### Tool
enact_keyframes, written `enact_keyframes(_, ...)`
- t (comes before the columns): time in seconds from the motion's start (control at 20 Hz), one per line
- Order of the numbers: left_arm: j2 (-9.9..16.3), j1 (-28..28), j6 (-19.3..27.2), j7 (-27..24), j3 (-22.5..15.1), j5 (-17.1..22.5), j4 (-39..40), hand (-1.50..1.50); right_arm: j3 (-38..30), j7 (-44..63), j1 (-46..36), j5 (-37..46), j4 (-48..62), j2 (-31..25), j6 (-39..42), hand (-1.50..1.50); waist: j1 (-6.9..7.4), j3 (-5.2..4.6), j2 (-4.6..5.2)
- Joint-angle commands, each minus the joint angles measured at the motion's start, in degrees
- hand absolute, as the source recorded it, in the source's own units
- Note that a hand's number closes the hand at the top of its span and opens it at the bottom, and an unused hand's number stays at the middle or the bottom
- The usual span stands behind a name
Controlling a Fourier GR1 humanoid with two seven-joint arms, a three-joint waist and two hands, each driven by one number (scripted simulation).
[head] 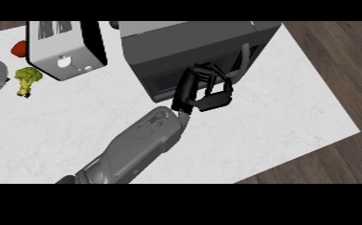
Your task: Pick up the milk, place it into the microwave and close the microwave
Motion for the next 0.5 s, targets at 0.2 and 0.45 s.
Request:
enact_keyframes(0.2, 0.02, -4.24, -1.24, -4.6, 2.62, 4.37, 3.11, 1.5, -1.18, 2.14, -2.21, -3.15, 0.85, -1.6, 0.59, -1.5, -0.65, 0.11, 0.58)
enact_keyframes(0.45, 0.02, -4.63, -1.68, -6.76, 2.26, 6.43, 3.8, 1.5, -2.83, 3.2, -3.75, -4.61, 2.26, -3.33, 0.69, -1.5, -0.93, 0.18, 0.8)
